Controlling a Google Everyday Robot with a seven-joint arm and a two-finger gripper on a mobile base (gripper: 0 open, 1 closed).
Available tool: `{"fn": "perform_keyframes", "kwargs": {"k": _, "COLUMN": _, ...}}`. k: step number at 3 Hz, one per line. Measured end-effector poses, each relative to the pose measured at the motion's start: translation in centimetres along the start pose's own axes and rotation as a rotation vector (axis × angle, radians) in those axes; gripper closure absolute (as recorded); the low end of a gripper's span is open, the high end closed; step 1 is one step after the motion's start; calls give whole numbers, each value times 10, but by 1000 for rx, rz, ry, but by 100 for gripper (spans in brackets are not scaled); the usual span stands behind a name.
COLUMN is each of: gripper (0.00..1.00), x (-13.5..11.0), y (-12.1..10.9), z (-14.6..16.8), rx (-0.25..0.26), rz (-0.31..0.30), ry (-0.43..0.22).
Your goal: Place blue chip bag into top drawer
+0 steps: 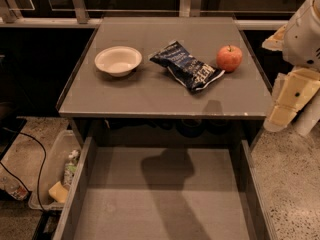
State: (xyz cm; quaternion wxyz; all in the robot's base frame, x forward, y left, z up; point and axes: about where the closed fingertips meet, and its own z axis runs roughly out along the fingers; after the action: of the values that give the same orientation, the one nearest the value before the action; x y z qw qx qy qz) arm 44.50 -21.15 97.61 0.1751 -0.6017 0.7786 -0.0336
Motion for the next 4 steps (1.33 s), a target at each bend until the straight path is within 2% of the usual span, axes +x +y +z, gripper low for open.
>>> {"fn": "perform_keyframes", "kwargs": {"k": 1, "gripper": 0, "x": -15, "y": -9, "z": 14, "rx": 27, "rz": -5, "ry": -105}}
{"fn": "perform_keyframes", "kwargs": {"k": 2, "gripper": 0, "x": -32, "y": -34, "z": 27, "rx": 67, "rz": 1, "ry": -278}}
{"fn": "perform_keyframes", "kwargs": {"k": 3, "gripper": 0, "x": -51, "y": -63, "z": 48, "rx": 60, "rz": 30, "ry": -461}}
{"fn": "perform_keyframes", "kwargs": {"k": 4, "gripper": 0, "x": -51, "y": -63, "z": 48, "rx": 60, "rz": 29, "ry": -460}}
